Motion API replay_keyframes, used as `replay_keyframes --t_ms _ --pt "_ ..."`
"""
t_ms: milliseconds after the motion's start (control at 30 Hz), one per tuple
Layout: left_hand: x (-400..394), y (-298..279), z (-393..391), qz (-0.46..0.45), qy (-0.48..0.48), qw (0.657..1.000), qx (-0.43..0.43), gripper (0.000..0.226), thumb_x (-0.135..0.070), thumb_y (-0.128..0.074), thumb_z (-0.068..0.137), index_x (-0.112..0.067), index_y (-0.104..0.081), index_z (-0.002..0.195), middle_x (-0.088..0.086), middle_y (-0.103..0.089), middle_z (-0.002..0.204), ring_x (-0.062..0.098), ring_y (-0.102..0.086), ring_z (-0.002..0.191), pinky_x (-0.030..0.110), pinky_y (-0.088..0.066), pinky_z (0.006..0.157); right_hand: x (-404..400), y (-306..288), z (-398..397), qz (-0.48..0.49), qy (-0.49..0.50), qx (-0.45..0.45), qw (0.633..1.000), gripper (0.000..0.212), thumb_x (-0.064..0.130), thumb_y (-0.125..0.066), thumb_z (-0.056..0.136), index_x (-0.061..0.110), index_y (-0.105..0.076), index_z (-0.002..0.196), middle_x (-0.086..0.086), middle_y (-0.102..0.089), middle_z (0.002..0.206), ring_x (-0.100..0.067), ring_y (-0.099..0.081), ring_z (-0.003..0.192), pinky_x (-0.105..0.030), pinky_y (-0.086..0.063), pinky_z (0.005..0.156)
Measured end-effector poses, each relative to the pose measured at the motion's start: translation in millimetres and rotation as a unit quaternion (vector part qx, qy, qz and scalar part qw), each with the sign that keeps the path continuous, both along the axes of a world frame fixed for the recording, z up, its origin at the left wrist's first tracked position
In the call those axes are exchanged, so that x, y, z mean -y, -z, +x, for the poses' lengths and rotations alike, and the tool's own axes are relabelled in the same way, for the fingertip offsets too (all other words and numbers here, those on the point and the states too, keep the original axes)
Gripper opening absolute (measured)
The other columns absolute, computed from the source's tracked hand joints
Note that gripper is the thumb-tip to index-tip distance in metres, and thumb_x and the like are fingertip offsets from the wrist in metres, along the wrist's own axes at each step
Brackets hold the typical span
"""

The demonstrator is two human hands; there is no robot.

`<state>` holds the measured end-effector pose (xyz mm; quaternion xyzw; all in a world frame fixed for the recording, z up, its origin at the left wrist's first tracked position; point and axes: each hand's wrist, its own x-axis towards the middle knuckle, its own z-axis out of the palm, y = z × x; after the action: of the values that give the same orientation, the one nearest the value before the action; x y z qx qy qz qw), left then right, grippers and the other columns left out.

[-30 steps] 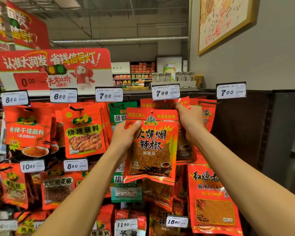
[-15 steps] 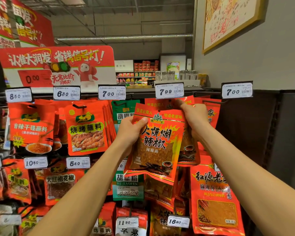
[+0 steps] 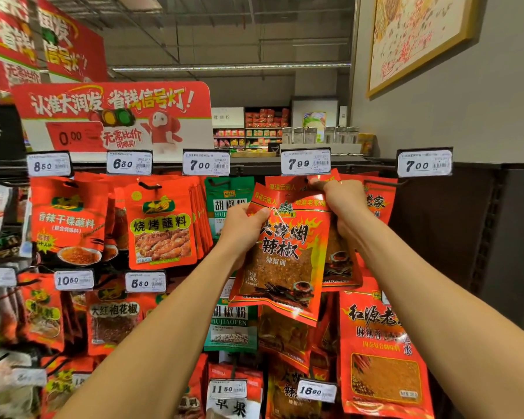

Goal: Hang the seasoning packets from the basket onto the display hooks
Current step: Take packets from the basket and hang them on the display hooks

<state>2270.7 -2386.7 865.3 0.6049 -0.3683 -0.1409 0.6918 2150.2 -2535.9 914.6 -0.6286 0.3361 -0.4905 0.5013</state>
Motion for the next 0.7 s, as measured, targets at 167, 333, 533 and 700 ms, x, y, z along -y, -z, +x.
replay_keyframes --t_ms 167,333,533,700 --pt "-4.1 10.6 -7.1 -0.005 -0.018 1.000 -0.003 0.013 -0.019 -0.063 0.097 -0.019 -0.070 0.086 -0.004 -0.076 0.075 0.020 -0.072 0.077 0.036 -0.056 0.076 2.5 12.4 -1.9 -0.021 0.025 -0.036 0.999 0.039 0.045 -0.081 0.076 0.010 -0.063 0.079 -0.010 -0.070 0.092 -0.032 -0.067 0.087 -0.041 -0.053 0.075" --pt "-3.9 7.6 -18.2 -0.036 -0.027 0.999 0.022 0.008 -0.021 -0.067 0.094 -0.020 -0.071 0.088 0.002 -0.078 0.086 0.024 -0.074 0.085 0.044 -0.059 0.083 2.4 17.9 -22.0 -0.040 -0.031 0.003 0.999 0.049 0.052 -0.071 0.087 0.004 -0.072 0.091 -0.017 -0.076 0.094 -0.040 -0.072 0.092 -0.054 -0.057 0.087" --pt "11.0 -10.0 -33.6 -0.061 -0.085 0.993 0.057 0.017 -0.037 -0.070 0.089 -0.026 -0.074 0.078 0.001 -0.077 0.087 0.022 -0.073 0.085 0.048 -0.059 0.085 -4.3 29.7 -39.5 -0.063 -0.082 0.055 0.993 0.038 0.049 -0.072 0.089 0.011 -0.069 0.090 -0.009 -0.076 0.097 -0.028 -0.073 0.090 -0.047 -0.057 0.085" --pt "23.4 -17.8 -41.1 -0.063 -0.100 0.993 0.002 0.028 -0.043 -0.069 0.090 -0.026 -0.073 0.068 -0.002 -0.077 0.075 0.024 -0.075 0.080 0.051 -0.059 0.084 -1.5 26.5 -36.5 -0.094 -0.044 0.020 0.994 0.038 0.048 -0.073 0.089 0.011 -0.069 0.096 -0.013 -0.076 0.100 -0.030 -0.072 0.092 -0.051 -0.058 0.087"
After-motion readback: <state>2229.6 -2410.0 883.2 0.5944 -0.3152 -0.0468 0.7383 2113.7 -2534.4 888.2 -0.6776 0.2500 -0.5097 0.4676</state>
